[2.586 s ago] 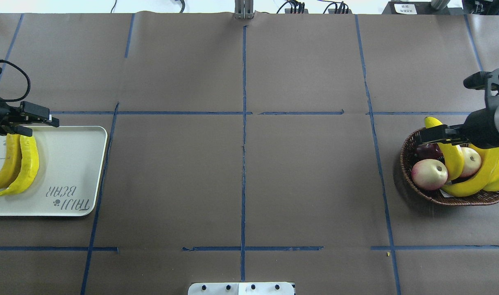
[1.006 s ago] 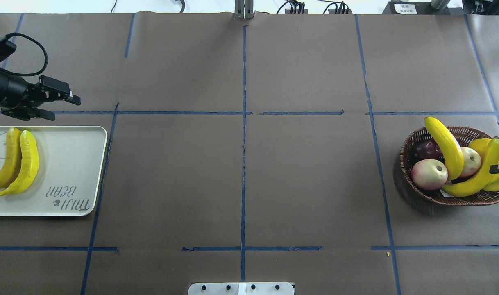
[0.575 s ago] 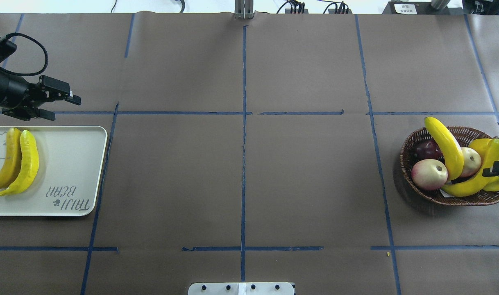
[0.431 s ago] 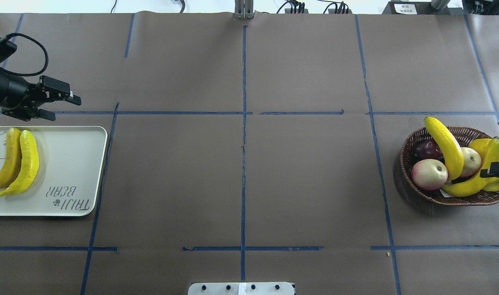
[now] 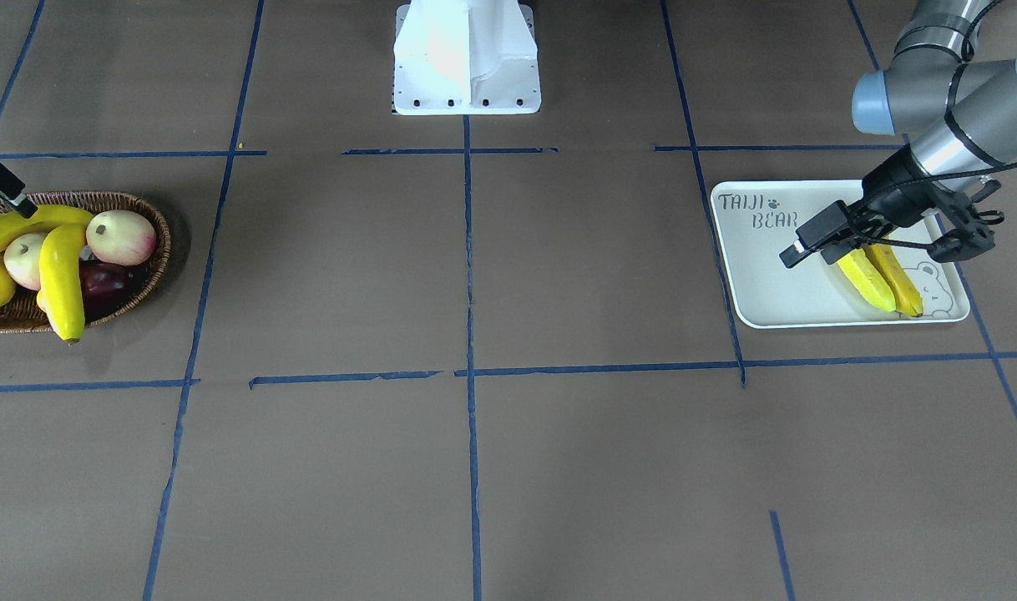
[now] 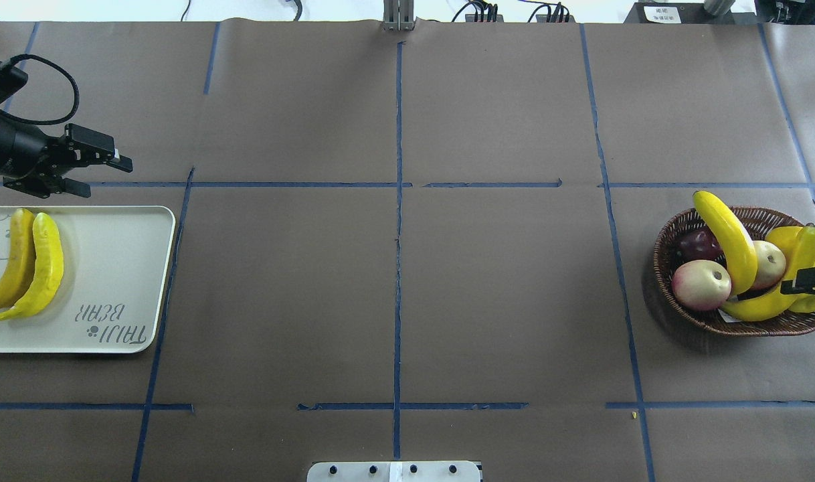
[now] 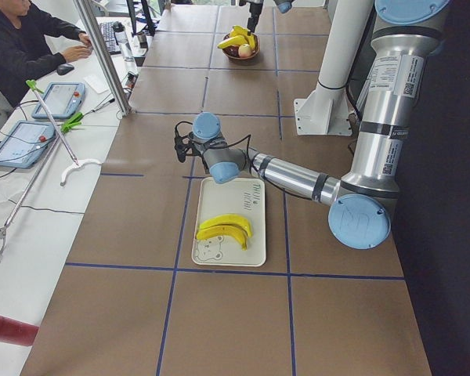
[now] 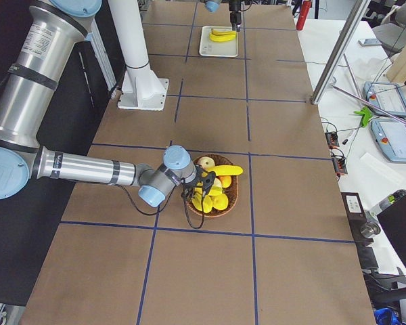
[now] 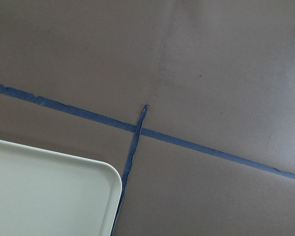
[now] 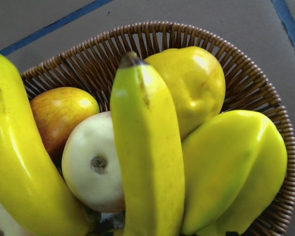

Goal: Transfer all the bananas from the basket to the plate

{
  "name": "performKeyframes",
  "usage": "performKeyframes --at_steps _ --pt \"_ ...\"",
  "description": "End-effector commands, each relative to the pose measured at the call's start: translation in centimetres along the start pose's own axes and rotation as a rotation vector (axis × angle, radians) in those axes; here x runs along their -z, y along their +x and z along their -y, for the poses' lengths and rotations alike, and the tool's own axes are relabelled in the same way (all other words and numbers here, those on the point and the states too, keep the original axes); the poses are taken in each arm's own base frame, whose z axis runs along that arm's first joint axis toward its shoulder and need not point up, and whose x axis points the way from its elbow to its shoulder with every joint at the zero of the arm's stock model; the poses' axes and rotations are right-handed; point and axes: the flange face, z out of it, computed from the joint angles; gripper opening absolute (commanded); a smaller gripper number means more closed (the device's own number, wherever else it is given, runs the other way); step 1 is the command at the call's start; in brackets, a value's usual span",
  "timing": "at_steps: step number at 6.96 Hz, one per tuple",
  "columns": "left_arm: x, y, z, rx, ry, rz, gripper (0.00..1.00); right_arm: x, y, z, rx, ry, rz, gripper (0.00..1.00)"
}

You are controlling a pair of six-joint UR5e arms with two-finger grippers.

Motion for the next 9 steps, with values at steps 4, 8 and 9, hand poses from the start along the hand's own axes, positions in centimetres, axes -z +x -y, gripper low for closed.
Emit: performKeyframes --at_steps 4,8,9 --pt "-0.3 -0.1 -0.2 0.000 -0.001 0.004 1.00 -1.3 -0.5 0.5 0.009 -0.006 -0.002 0.59" --pt "-0.3 0.0 -0.1 -0.002 -0.001 0.003 1.00 -1.1 -0.6 0.6 0.012 -0.006 0.002 0.25" --pt "-0.3 0.0 -0.1 -0.003 -0.001 0.003 1.00 -1.1 -0.7 0.6 0.012 -0.006 0.004 0.13"
